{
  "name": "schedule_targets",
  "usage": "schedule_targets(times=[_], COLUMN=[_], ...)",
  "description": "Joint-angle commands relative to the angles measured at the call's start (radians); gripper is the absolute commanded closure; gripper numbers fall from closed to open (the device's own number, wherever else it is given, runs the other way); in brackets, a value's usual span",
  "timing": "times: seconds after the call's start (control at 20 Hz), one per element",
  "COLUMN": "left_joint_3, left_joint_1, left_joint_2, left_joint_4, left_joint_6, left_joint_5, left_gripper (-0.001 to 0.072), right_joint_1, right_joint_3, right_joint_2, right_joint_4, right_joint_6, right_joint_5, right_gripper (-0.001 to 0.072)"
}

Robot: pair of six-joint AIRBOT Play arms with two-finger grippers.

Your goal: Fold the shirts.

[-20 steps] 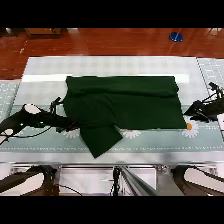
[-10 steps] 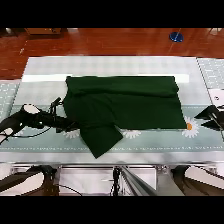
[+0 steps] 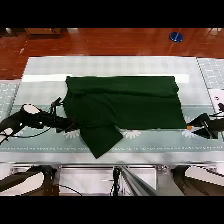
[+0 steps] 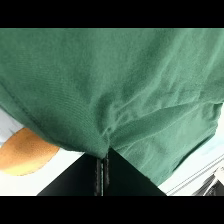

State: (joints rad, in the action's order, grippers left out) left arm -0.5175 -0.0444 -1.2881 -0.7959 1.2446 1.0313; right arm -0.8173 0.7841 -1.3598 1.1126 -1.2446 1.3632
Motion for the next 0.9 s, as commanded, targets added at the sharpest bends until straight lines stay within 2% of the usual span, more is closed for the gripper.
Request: schedule_targets(times=[0.0,0.2,0.25,0.3,0.5,0.55,0.65,0.7,0.85], left_joint_3=[-0.001,-0.001,-0.001,-0.001,-0.001,-0.001,-0.001,-0.002,-0.047], left_joint_1=[-0.001,-0.001,-0.001,-0.001,-0.001,-0.001,-0.001,-0.001,-0.001], left_joint_2=[0.000,0.000,0.000,0.000,0.000,0.000,0.000,0.000,0.017], left_joint_4=[-0.011,-0.011,-0.011,-0.011,-0.010,-0.010,-0.010,-0.010,-0.004], left_joint_6=[-0.004,-0.003,-0.003,-0.003,-0.003,-0.003,-0.003,-0.003,-0.048], left_joint_5=[0.000,0.001,0.001,0.001,0.003,0.003,0.003,0.005,0.080], left_gripper=[0.0687,0.0687,0.0687,0.0687,0.0687,0.0687,0.0687,0.0687,0.0687], right_joint_1=[-0.001,0.016,0.026,0.038,0.071,0.071,0.071,0.071,0.071], right_joint_3=[-0.069,-0.116,-0.115,-0.115,-0.116,-0.115,-0.115,-0.115,-0.114], right_joint_2=[-0.002,-0.002,-0.002,-0.002,-0.002,-0.002,-0.002,-0.001,0.027], right_joint_4=[-0.032,-0.066,-0.071,-0.081,-0.100,-0.102,-0.109,-0.123,-0.204], right_joint_6=[0.010,0.009,0.008,0.008,-0.020,-0.021,-0.019,-0.010,0.085], right_joint_5=[-0.061,-0.150,-0.170,-0.189,-0.257,-0.264,-0.261,-0.247,-0.157], right_gripper=[0.0190,0.0195,0.0263,0.0281,0.0292,0.0362,0.0566,0.0643,0.0685])
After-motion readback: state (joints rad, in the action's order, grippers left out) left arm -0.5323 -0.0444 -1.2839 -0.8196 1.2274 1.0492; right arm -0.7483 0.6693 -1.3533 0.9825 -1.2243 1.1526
